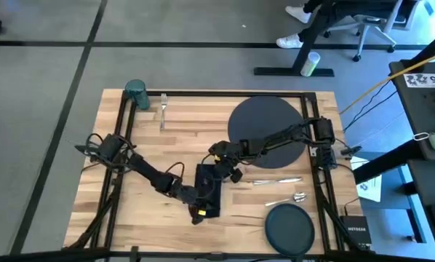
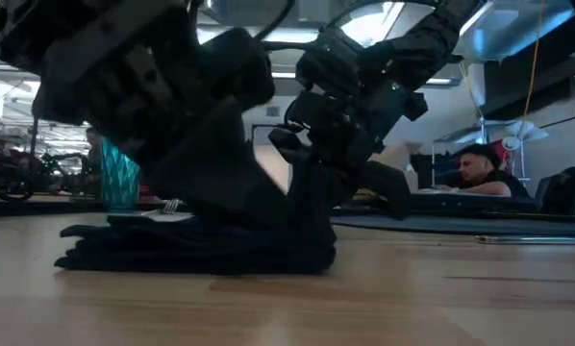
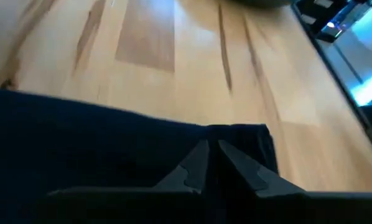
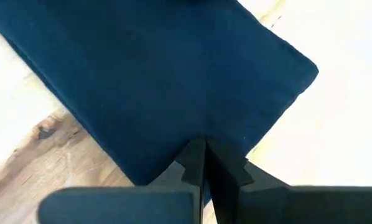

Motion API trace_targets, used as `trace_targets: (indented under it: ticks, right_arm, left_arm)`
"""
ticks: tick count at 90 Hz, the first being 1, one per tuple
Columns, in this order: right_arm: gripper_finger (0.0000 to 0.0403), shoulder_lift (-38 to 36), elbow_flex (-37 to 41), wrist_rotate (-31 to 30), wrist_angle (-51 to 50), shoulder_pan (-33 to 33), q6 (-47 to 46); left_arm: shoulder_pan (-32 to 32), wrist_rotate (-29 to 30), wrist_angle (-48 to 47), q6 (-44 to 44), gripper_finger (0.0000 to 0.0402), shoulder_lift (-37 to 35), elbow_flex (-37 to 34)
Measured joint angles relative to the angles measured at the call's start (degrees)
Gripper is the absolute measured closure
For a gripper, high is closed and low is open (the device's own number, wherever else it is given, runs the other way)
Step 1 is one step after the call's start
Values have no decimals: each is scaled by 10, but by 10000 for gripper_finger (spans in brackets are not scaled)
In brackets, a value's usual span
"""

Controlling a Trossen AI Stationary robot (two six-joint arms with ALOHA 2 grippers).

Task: Set table place
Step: Fold the black table napkin

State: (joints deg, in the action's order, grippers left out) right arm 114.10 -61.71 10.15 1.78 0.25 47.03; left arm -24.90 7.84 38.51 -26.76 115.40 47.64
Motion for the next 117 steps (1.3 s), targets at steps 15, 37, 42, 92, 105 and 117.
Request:
trace_targets:
  ticks: [15, 37, 42, 92, 105, 117]
  right_arm:
    - [403, 0, 0, 0, -2, 0, 0]
    - [403, 0, 0, 0, -3, 0, 0]
    - [403, 0, 0, 0, -4, 0, 0]
    - [403, 2, -1, 10, -9, 0, 0]
    - [403, 2, -1, 11, -9, 0, 2]
    - [403, 2, -1, 11, -10, 0, 5]
  left_arm:
    - [0, 2, 22, -1, 387, 9, -1]
    - [-6, -2, 50, 26, 387, -9, 12]
    - [-7, -2, 43, 29, 387, -9, 13]
    - [-40, -2, -6, -16, 387, -5, 14]
    - [-37, -2, 0, -2, 387, -7, 14]
    - [-32, -2, -8, 8, 387, -16, 13]
